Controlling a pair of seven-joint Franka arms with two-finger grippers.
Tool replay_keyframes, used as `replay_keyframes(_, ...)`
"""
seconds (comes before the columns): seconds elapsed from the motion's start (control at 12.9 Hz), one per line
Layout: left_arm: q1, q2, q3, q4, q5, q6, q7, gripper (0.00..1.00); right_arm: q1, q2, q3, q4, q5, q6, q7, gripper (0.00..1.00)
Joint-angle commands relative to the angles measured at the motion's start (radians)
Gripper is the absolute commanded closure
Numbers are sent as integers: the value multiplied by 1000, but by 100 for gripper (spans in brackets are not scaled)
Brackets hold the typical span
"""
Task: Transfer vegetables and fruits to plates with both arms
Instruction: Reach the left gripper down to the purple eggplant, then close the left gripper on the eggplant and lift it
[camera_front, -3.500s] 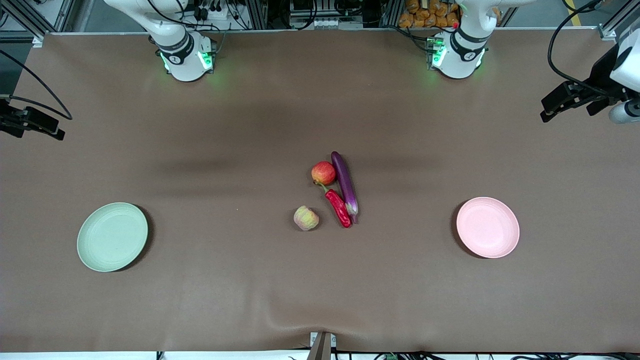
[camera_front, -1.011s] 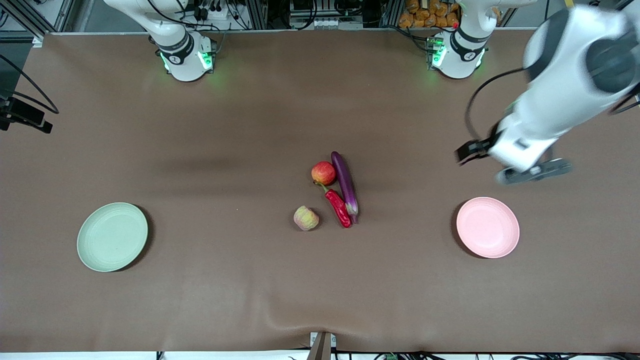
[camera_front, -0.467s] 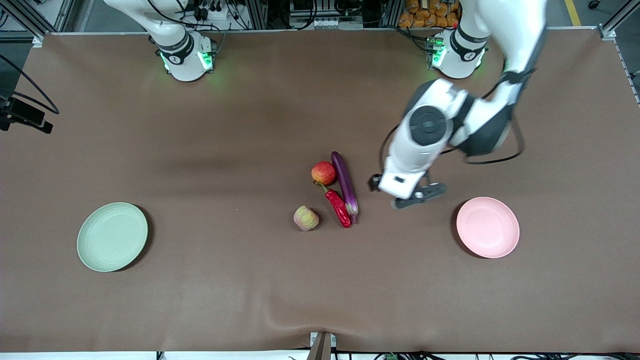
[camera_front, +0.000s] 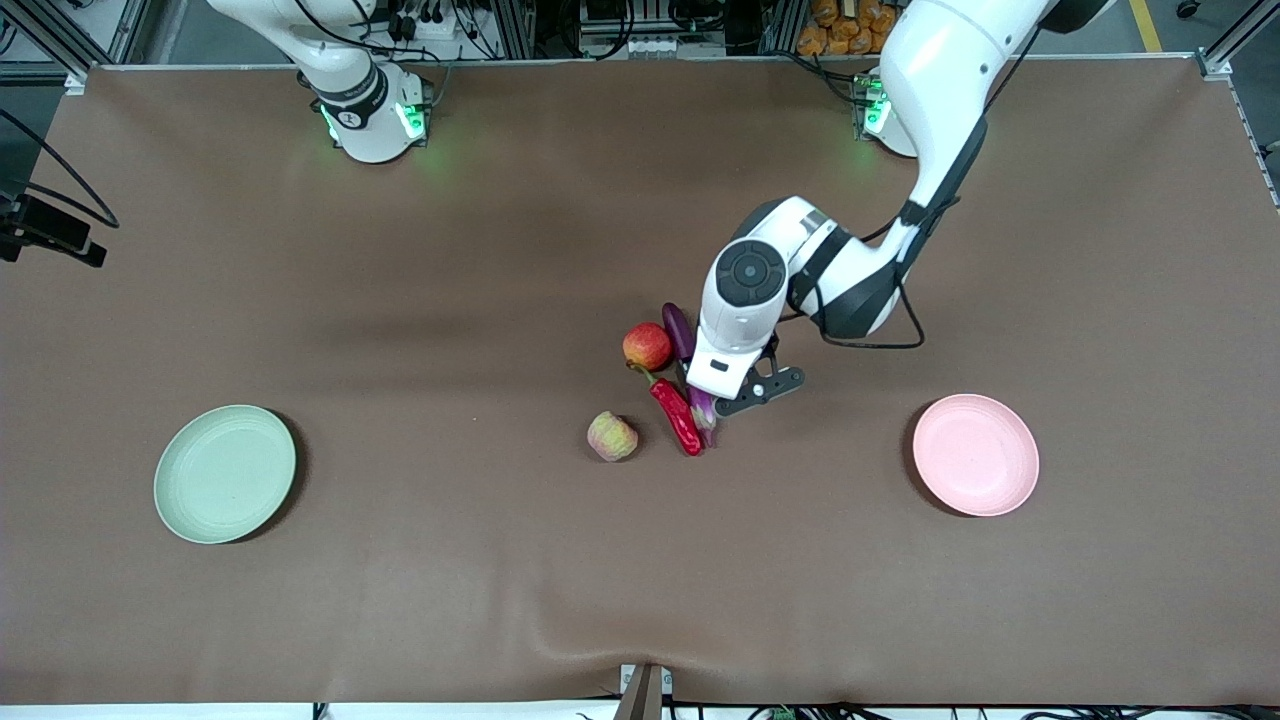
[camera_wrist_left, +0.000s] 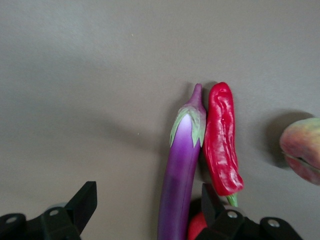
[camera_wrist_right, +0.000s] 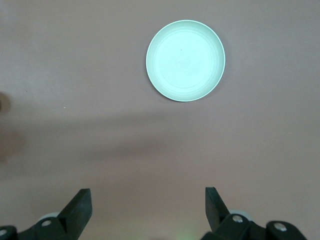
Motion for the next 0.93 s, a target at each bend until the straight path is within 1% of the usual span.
replay_keyframes(0.0, -23, 52, 3, 21, 16, 43, -31, 8, -8, 10, 8, 25, 20, -16, 1, 0)
replay_keyframes(0.31, -48, 103, 3, 19, 19, 128, -126, 8, -11, 12, 8, 23, 22, -16, -1, 0)
replay_keyframes(0.86, -71, 129, 3, 4, 22, 134, -133, 14, 1, 12, 10, 23, 22, -20, 1, 0)
